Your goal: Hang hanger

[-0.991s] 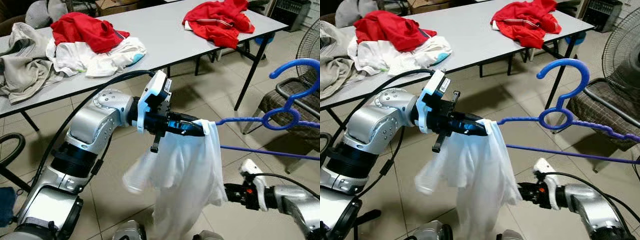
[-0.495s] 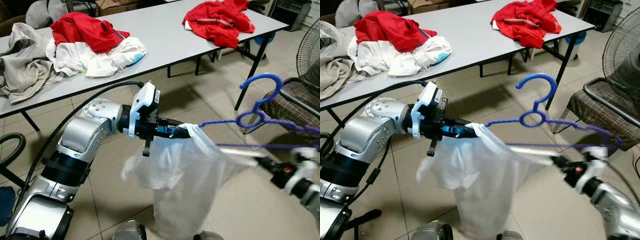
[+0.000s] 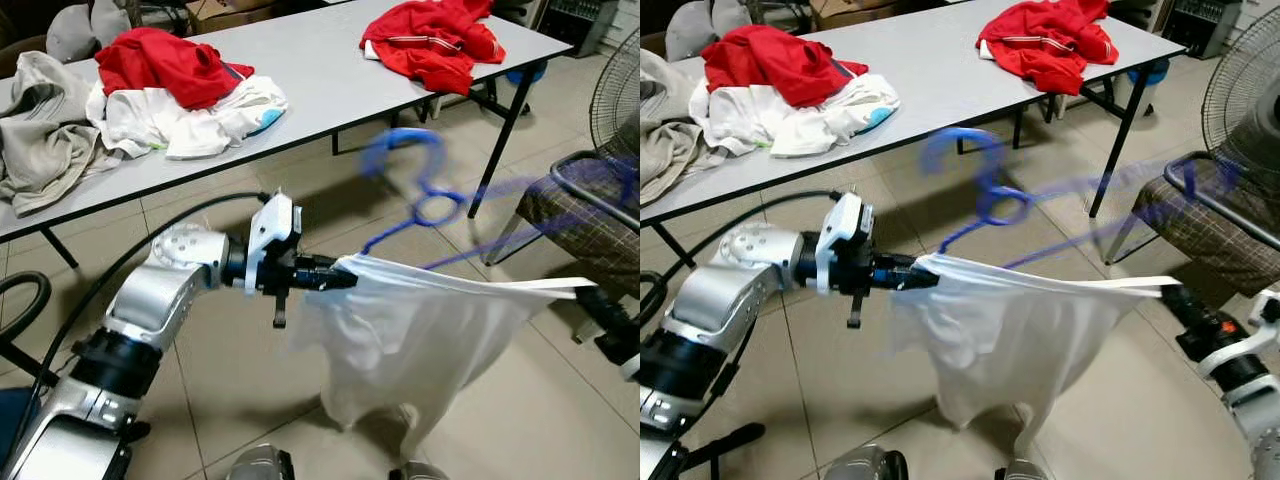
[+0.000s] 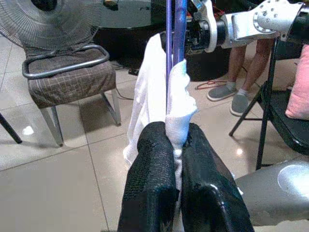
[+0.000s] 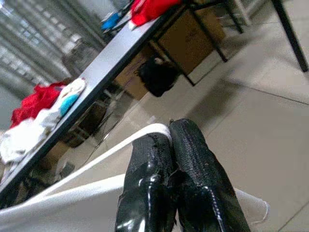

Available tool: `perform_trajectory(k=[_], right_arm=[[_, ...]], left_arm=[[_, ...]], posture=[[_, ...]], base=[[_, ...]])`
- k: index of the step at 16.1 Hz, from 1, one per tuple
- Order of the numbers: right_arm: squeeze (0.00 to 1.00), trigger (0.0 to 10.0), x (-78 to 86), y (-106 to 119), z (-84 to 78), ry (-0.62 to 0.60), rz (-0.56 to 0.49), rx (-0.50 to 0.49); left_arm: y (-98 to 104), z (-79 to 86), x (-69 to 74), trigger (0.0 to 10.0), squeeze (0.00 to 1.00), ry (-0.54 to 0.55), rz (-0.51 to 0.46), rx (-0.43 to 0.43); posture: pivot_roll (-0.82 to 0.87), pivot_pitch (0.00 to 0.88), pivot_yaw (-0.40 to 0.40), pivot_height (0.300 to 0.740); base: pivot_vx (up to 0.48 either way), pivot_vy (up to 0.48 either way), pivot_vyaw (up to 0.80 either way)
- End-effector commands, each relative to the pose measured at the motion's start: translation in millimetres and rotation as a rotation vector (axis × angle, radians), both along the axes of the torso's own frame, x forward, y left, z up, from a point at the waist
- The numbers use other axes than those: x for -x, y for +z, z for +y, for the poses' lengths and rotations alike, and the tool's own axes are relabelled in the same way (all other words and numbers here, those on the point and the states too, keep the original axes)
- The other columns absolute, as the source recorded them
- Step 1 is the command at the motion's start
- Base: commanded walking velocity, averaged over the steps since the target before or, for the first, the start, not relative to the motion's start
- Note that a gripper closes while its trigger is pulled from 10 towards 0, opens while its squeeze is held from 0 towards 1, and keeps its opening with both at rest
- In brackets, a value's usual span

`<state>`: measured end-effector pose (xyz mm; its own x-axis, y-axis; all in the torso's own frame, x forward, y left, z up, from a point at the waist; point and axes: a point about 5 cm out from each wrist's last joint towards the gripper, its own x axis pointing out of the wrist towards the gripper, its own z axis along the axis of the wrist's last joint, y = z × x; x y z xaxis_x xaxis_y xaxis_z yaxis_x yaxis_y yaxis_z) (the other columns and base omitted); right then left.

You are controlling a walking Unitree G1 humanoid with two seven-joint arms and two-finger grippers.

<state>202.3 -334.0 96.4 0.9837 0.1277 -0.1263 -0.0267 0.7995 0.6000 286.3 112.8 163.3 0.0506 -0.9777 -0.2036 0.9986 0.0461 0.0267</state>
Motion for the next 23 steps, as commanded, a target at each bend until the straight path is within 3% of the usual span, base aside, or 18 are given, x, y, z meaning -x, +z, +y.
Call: perform_trajectory(k=[1, 3, 6, 8, 10, 13, 15, 19, 23], right_arm=[[0.0, 0.0, 6.1, 13.7, -25.5, -0.135, 0.003, 0.033], [0.0, 0.0, -1.0, 20.6, -25.2, -0.119, 0.037, 0.068], [0.0, 0.0, -18.3, 28.1, -5.3, -0.054, 0.031, 0.097], [0.0, 0.0, -27.8, 31.5, 2.1, -0.05, 0.035, 0.112], [0.0, 0.0, -39.5, 45.4, 6.1, -0.063, -0.012, 0.089], [0.0, 0.0, -43.8, 53.6, 10.3, -0.066, -0.044, 0.07], [0.0, 0.0, -48.6, 60.1, 20.6, -0.048, -0.071, 0.058], [0.0, 0.0, -50.3, 65.7, 25.0, -0.055, -0.096, 0.021], [0.0, 0.0, -49.3, 70.3, 20.8, -0.098, -0.117, -0.015]], left_arm=[[4.1, 15.7, -1.5, 0.0, 0.0, 0.053, -0.026, -0.011], [-6.7, 14.8, -4.0, 0.0, 0.0, 0.092, -0.062, -0.11], [-8.3, -2.8, -10.3, 0.0, 0.0, 0.123, -0.111, -0.124], [-6.9, -14.9, -10.0, 0.0, 0.0, 0.086, -0.125, -0.137], [-16.6, -18.3, -16.0, 0.0, 0.0, 0.064, -0.15, -0.272], [-30.0, -12.4, -19.9, 0.0, 0.0, 0.048, -0.184, -0.431], [-39.6, -7.0, -28.5, 0.0, 0.0, 0.097, -0.167, -0.557], [-47.5, 1.0, -36.2, 0.0, 0.0, 0.157, -0.138, -0.641], [-53.2, 7.6, -36.6, 0.0, 0.0, 0.128, -0.139, -0.724]], posture=[[-0.17, 0.0, 0.076, 0.74], [-0.17, 0.0, 0.072, 0.74], [-0.17, 0.0, 0.071, 0.74], [-0.16, 0.0, 0.07, 0.74], [-0.16, 0.0, 0.074, 0.74], [-0.17, 0.0, 0.08, 0.74], [-0.17, 0.0, 0.082, 0.74], [-0.17, 0.0, 0.08, 0.74], [-0.17, 0.0, 0.08, 0.74]], base=[[0.0, 0.0, 0.0], [0.0, 0.0, 0.0], [0.0, 0.0, 0.0], [0.0, 0.0, 0.0], [0.0, 0.0, 0.0], [0.0, 0.0, 0.0], [0.0, 0.0, 0.0], [0.0, 0.0, 0.0], [0.0, 0.0, 0.0]])
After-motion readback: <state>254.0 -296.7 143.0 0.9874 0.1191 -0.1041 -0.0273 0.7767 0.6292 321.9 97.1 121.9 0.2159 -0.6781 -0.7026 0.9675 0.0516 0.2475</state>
